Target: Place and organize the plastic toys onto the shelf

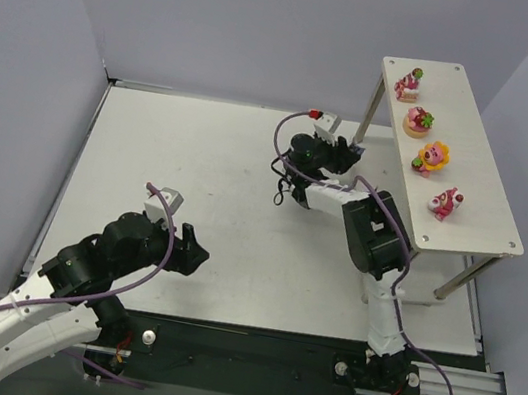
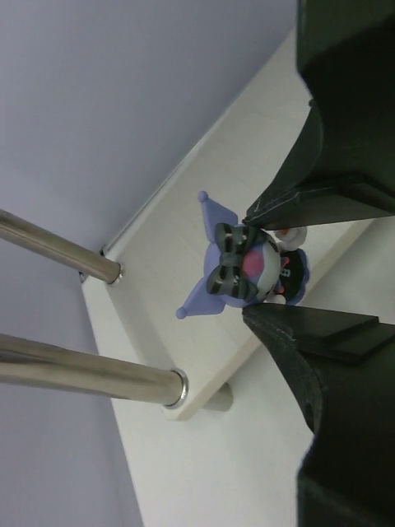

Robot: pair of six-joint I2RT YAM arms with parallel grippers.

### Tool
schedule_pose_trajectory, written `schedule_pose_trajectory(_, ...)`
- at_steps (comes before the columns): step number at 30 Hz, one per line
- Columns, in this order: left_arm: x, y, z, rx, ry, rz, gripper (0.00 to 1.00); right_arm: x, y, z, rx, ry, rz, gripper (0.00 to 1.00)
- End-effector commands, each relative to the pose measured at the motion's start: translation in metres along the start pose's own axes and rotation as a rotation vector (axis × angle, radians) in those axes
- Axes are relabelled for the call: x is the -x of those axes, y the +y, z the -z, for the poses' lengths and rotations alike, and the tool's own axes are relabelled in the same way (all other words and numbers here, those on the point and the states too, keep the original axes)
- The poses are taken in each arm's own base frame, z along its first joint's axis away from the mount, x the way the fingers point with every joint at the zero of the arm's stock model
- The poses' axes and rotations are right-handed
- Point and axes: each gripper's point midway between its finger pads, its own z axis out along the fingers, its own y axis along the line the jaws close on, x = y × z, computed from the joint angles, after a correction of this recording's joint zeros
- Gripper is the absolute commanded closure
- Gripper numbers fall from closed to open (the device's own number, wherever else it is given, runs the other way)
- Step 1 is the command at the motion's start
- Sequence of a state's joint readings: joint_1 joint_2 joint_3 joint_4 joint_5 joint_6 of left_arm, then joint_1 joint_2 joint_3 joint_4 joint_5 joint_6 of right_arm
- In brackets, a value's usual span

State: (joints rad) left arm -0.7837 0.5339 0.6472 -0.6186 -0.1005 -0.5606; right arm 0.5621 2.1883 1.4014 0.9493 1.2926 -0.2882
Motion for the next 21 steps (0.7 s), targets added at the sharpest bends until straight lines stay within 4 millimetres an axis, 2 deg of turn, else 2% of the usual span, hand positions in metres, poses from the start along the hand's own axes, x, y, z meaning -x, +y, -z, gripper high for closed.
schedule_pose_trajectory(1,0.022,-0.005,0.010,-0.004,-0.071,-0.008,0.16,0.029,-0.009,-0.001,-0.144,0.021,-0.122,1.00)
schedule_pose_trajectory(2,0.022,-0.005,0.011,-0.006,-0.070,-0.013,0.16,0.018,-0.003,-0.003,-0.156,0.040,-0.059,1.00)
schedule_pose_trajectory(16,0.017,-0.003,0.011,-0.008,-0.060,-0.014,0.16,0.018,-0.004,-0.017,-0.170,0.031,-0.062,1.00)
schedule_pose_trajectory(21,0.015,-0.003,0.008,-0.002,-0.047,-0.015,0.16,0.014,-0.011,-0.029,-0.212,0.051,-0.131,1.00)
